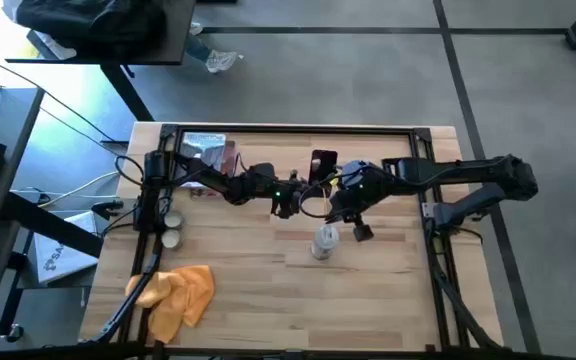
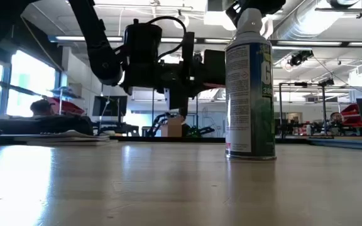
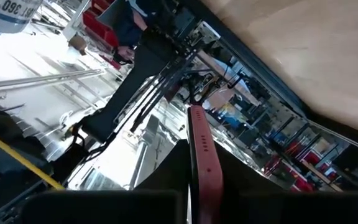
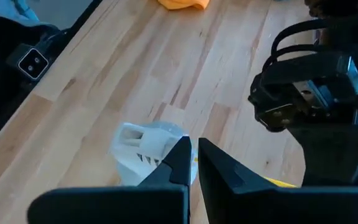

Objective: Apply microfiber cloth
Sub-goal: Spray the cellphone on the front and back using the spray bottle

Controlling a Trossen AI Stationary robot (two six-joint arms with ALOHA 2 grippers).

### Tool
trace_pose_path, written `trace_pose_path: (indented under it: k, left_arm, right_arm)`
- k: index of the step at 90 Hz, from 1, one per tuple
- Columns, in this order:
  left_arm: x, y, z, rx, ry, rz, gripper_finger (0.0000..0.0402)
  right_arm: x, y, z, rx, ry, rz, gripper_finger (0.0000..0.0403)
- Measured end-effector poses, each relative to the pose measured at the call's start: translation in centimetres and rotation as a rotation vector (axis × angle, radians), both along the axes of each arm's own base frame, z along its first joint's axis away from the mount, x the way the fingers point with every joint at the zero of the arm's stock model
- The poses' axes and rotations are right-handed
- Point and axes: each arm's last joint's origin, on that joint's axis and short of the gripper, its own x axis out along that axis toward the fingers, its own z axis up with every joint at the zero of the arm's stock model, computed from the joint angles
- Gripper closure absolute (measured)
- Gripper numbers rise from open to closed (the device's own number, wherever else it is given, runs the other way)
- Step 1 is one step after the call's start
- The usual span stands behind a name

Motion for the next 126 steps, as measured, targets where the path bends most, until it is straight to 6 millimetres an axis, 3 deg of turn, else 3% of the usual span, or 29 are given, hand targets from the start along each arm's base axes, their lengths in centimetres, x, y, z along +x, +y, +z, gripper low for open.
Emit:
trace_pose_path:
  k: [76, 101, 126]
  left_arm:
    - [0.02, -0.11, 0.15, 0.023, -0.015, -0.006, 0.0389]
    - [0.10, -0.55, 0.12, 0.133, -0.014, -0.026, 0.0389]
    - [0.72, -0.76, -0.79, 0.086, 0.151, -0.156, 0.0389]
  right_arm:
    - [-0.09, -0.02, -0.34, 0.010, 0.029, -0.011, 0.0403]
    - [-0.09, -0.02, -0.35, 0.010, 0.029, -0.012, 0.0403]
    - [-0.10, -0.03, -0.38, 0.016, 0.034, -0.020, 0.0403]
